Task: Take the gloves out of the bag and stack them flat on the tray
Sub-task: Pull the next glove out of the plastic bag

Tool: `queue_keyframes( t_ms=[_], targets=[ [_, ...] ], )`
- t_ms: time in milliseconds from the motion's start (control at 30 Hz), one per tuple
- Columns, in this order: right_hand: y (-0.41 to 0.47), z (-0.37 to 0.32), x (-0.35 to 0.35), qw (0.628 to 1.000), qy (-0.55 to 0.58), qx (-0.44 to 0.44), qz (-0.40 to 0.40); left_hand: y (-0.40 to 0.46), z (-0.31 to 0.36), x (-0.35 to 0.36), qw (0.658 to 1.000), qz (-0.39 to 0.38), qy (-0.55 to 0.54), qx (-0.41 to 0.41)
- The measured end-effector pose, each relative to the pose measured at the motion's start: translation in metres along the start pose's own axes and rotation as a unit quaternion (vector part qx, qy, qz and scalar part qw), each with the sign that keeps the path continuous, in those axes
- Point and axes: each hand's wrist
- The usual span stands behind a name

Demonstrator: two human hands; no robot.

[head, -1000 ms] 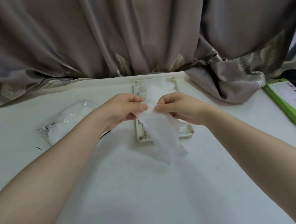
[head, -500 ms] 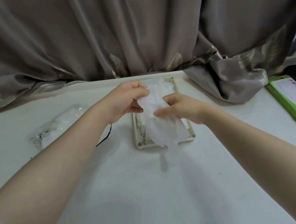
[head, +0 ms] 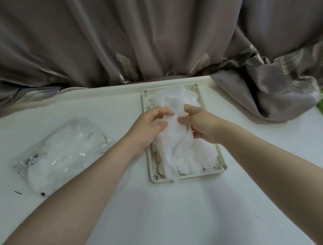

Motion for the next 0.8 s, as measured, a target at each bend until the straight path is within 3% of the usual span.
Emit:
queue_keyframes(
  t_ms=[167,333,500,567,667,733,800],
  targets=[
    [0.014,-0.011,-0.01,0.997,-0.071,-0.035,0.01,0.024,-0.008,0.001,0.999,-0.004,0.051,-0.01],
    [0.023,-0.007,-0.032,0.993,-0.107,0.039,-0.041,0.041,-0.014,0.004,0.999,-0.007,0.029,-0.014],
    [0.012,0.004,-0.046,0.994,0.065,-0.015,-0.086,0.04,-0.016,0.002,0.996,-0.052,-0.05,-0.046],
    [0.005,0.002,-0.047,0.986,0.119,-0.056,-0.107,0.038,-0.012,0.004,0.998,-0.032,0.049,-0.021],
    [-0.007,-0.002,-0.045,0.98,0.135,-0.104,-0.102,0.033,-0.002,0.014,0.967,0.04,0.243,0.059],
    [-0.016,-0.008,-0.041,0.981,0.129,-0.116,-0.09,0.028,0.009,0.022,0.978,0.053,0.198,0.04],
    [-0.033,-0.017,-0.035,0.983,0.085,-0.138,-0.081,0.016,0.026,0.03,0.999,0.024,0.033,-0.011]
  ],
)
Point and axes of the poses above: each hand's wrist, its own y-axis towards the middle knuckle, its own x-axis out of the palm, z = x × y, and after that the axes turned 5 degrees about -y, right-handed
